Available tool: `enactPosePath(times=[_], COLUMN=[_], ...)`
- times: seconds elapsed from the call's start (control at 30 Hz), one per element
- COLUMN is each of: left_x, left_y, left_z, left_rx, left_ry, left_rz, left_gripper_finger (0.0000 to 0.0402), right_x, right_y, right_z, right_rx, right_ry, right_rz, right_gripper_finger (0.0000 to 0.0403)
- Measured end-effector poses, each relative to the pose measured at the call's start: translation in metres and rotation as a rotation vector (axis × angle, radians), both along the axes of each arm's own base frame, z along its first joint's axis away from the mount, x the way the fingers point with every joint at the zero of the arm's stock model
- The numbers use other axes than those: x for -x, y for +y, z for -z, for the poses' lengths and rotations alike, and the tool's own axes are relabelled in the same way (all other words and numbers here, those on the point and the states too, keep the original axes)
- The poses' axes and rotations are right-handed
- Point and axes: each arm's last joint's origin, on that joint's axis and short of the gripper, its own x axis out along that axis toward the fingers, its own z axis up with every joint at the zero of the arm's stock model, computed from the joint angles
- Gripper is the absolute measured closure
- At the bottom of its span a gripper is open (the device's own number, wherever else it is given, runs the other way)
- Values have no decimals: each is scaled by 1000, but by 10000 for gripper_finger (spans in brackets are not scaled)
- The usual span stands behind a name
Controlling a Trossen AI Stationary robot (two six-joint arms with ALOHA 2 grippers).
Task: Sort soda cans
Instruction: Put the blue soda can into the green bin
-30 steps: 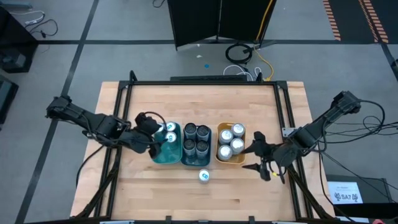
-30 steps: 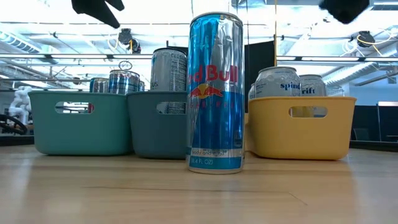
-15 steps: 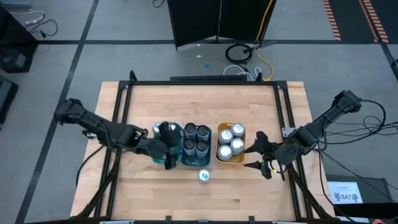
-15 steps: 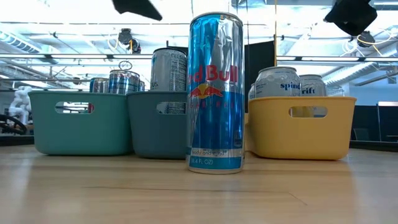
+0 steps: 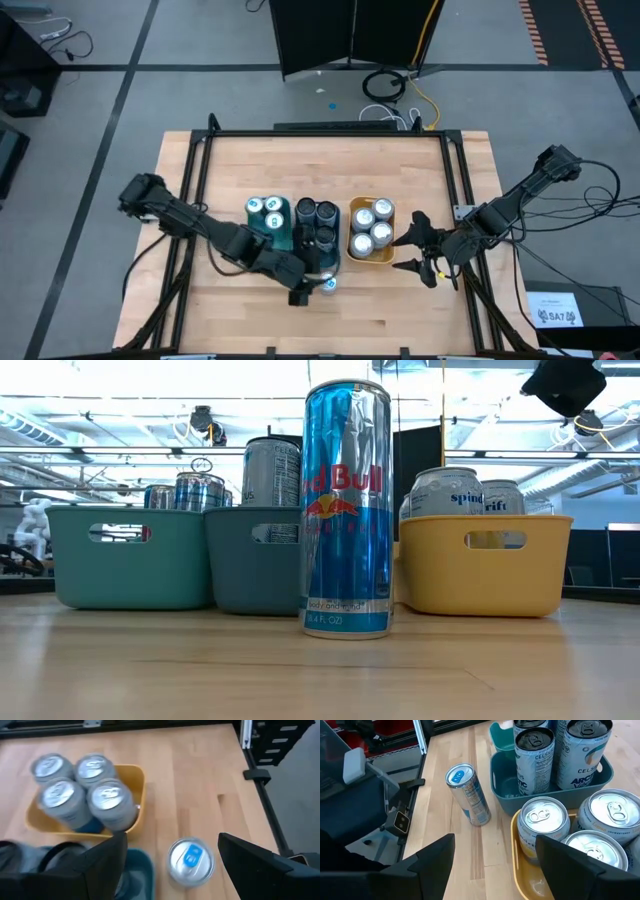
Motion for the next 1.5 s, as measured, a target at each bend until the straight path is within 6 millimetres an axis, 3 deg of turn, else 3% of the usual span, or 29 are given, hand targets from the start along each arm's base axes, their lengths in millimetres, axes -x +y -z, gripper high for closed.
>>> enactPosePath(times=[0.33, 0.9, 1.5], left_x=[-20, -31, -35], left_y=[-23, -25, -19], left_z=[22, 62, 67], left_rx=[34, 12, 19], left_ry=[62, 197, 216], left_rz=[12, -33, -45], left_gripper_finger=[79, 79, 79], right_x=[0, 0, 0], right_y=[2, 2, 2], right_z=[1, -1, -1], right_rx=[-26, -43, -44], right_ry=[21, 8, 9], right_rz=[-46, -38, -38], right_gripper_finger=[133, 133, 133])
